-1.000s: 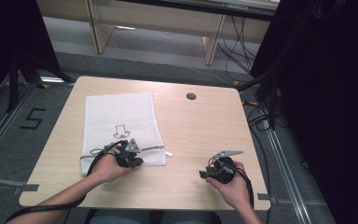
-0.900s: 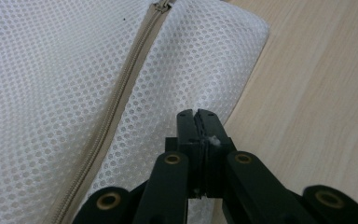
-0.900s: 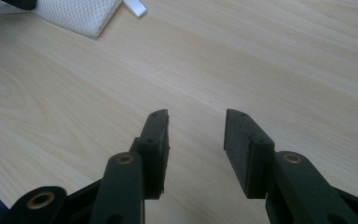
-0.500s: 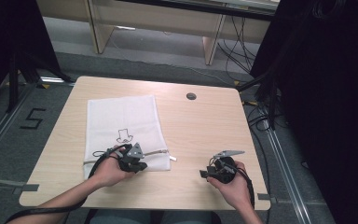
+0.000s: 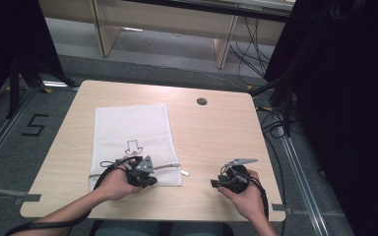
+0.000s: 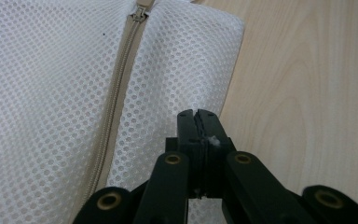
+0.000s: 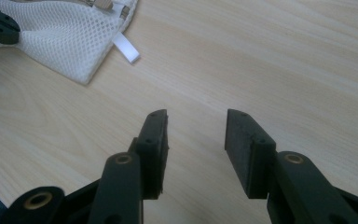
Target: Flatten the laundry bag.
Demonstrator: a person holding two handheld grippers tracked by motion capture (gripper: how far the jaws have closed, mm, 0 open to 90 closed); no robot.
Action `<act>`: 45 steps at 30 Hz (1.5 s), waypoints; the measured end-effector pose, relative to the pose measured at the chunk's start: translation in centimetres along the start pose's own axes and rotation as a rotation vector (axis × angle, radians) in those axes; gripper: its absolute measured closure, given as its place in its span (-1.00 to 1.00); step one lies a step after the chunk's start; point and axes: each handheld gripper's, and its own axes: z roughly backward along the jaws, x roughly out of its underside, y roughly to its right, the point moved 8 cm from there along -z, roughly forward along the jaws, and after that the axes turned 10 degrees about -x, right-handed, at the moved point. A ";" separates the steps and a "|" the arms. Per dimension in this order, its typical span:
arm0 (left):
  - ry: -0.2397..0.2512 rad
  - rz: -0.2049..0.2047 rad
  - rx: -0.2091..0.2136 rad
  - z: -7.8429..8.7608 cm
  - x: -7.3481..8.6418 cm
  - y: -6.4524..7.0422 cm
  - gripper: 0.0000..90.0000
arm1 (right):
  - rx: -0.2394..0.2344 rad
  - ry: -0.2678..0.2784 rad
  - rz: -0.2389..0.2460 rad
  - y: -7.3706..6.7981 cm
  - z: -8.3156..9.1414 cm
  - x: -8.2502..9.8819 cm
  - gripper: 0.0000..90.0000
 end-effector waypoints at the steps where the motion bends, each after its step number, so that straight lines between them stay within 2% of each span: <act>1: -0.007 -0.016 0.002 0.1 0.1 0.0 0.97 | -0.001 0.000 0.000 0.0 0.0 0.0 0.33; 3: -0.009 -0.017 0.008 0.1 0.1 0.1 0.97 | 0.002 0.000 -0.001 0.0 0.0 0.0 0.33; 4: -0.004 -0.004 0.009 0.1 0.1 0.3 0.97 | 0.002 -0.001 0.000 0.0 0.0 0.0 0.34; 5: -0.006 -0.028 0.011 0.2 0.1 0.3 0.97 | 0.000 -0.001 0.000 0.0 0.0 0.0 0.33; 9: 0.004 -0.001 0.028 0.1 0.0 1.1 0.97 | 0.002 0.001 0.002 0.0 0.0 0.0 0.33; 10: -0.008 -0.031 0.032 0.2 0.1 1.0 0.97 | 0.001 0.001 0.001 0.0 0.0 0.0 0.33; 14: 0.004 -0.029 0.062 0.2 0.0 2.0 0.97 | -0.001 0.001 0.000 0.0 0.0 0.0 0.33; 15: -0.003 -0.057 0.070 0.2 0.1 2.1 0.97 | 0.002 0.000 0.001 0.0 0.0 0.0 0.33; 21: 0.000 -0.094 0.119 0.4 0.0 3.5 0.97 | -0.004 0.002 0.000 -0.1 0.0 0.0 0.33; 22: 0.003 -0.112 0.123 0.4 -0.1 3.7 0.97 | -0.003 0.002 0.001 -0.1 0.0 0.0 0.33; 26: 0.004 -0.127 0.157 0.5 0.0 4.5 0.97 | -0.006 0.000 0.001 -0.1 0.0 0.0 0.34; 28: 0.006 -0.148 0.166 0.5 -0.1 4.8 0.97 | -0.007 0.000 0.002 -0.1 -0.1 -0.1 0.34; 30: 0.004 -0.141 0.173 0.6 -0.1 5.1 0.97 | -0.001 0.001 0.018 0.0 -0.1 -0.1 0.34; 31: 0.003 -0.149 0.180 0.6 -0.1 5.3 0.97 | -0.007 -0.002 0.004 -0.1 -0.1 -0.1 0.34; 34: 0.008 -0.179 0.199 0.7 -0.1 5.6 0.97 | -0.003 0.000 0.006 -0.1 -0.1 -0.1 0.34; 37: 0.006 -0.181 0.211 0.8 0.0 6.0 0.96 | -0.008 0.001 0.005 -0.2 -0.2 -0.1 0.34; 39: 0.013 -0.210 0.233 0.9 -0.1 6.5 0.96 | -0.012 0.000 0.006 -0.3 -0.2 -0.2 0.34; 41: 0.029 -0.221 0.249 1.0 -0.3 6.6 0.91 | -0.014 0.000 0.012 -0.4 -0.3 -0.3 0.34; 42: 0.024 -0.226 0.267 1.2 -0.3 6.6 0.82 | -0.012 0.002 0.015 -0.5 -0.3 -0.4 0.34; 43: 0.042 -0.193 0.287 1.5 -0.5 6.9 0.72 | -0.015 0.009 0.014 -0.6 -0.3 -0.6 0.34; 45: 0.086 -0.189 0.286 2.1 -1.1 6.5 0.54 | -0.009 0.005 0.028 -0.9 -0.3 -1.0 0.35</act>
